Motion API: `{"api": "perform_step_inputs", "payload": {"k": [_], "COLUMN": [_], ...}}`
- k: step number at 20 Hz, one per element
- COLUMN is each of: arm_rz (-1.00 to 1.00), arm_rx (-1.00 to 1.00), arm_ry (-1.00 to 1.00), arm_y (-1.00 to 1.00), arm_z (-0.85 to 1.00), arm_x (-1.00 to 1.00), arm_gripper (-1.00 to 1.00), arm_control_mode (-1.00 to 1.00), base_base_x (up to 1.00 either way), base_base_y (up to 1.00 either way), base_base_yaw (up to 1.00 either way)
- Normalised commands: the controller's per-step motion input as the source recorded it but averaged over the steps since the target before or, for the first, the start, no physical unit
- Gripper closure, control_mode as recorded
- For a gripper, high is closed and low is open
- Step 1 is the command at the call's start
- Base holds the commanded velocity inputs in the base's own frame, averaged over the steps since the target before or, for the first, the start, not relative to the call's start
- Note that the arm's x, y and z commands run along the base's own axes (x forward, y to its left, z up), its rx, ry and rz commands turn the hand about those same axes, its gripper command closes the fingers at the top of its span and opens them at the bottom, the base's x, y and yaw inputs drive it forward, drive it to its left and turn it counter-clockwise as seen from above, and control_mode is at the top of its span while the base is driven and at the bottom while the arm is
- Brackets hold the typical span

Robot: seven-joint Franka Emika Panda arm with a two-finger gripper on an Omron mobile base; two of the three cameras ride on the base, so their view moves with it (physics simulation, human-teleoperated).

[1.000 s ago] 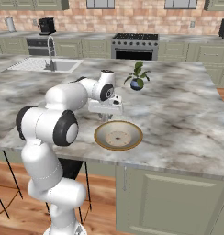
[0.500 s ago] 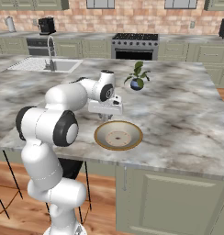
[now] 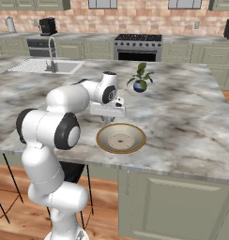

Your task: There are four ice cubes in the ice bowl. Place two ice cubes in each glass of water.

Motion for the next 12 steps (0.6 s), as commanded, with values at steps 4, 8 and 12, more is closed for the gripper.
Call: {"api": "perform_step_inputs", "payload": {"k": [4, 8, 12], "arm_rz": [0.00, 0.00, 0.00], "arm_rx": [0.00, 0.00, 0.00], "arm_ry": [0.00, 0.00, 0.00], "arm_y": [0.00, 0.00, 0.00], "arm_z": [0.00, 0.00, 0.00], "arm_x": [0.00, 0.00, 0.00], "arm_gripper": [1.00, 1.00, 1.00], "arm_control_mode": [1.00, 1.00, 1.00], "base_base_x": [0.00, -0.27, -0.36], "base_base_y": [0.00, 0.35, 0.94], "base_base_yaw": [0.00, 0.00, -0.02]}}
